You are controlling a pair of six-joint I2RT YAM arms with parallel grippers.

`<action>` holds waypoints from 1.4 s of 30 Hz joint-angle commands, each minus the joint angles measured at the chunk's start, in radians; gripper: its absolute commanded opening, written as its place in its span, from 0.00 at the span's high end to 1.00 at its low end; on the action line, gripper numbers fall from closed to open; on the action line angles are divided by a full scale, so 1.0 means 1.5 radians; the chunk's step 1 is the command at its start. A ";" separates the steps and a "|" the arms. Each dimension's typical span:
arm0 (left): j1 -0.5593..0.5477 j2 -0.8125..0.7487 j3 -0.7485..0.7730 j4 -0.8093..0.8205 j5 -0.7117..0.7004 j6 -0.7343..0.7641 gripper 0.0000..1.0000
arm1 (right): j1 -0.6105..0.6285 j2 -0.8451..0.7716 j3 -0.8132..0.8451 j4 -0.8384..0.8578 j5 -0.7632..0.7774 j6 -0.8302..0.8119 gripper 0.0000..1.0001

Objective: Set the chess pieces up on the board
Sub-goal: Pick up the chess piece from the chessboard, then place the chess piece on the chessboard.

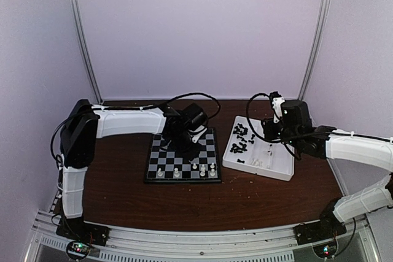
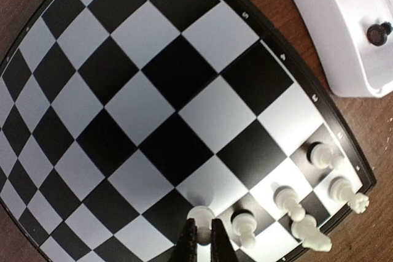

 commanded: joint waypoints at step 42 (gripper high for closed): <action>0.001 -0.092 -0.132 0.054 0.017 -0.042 0.87 | -0.007 -0.013 -0.005 0.009 -0.021 0.018 0.67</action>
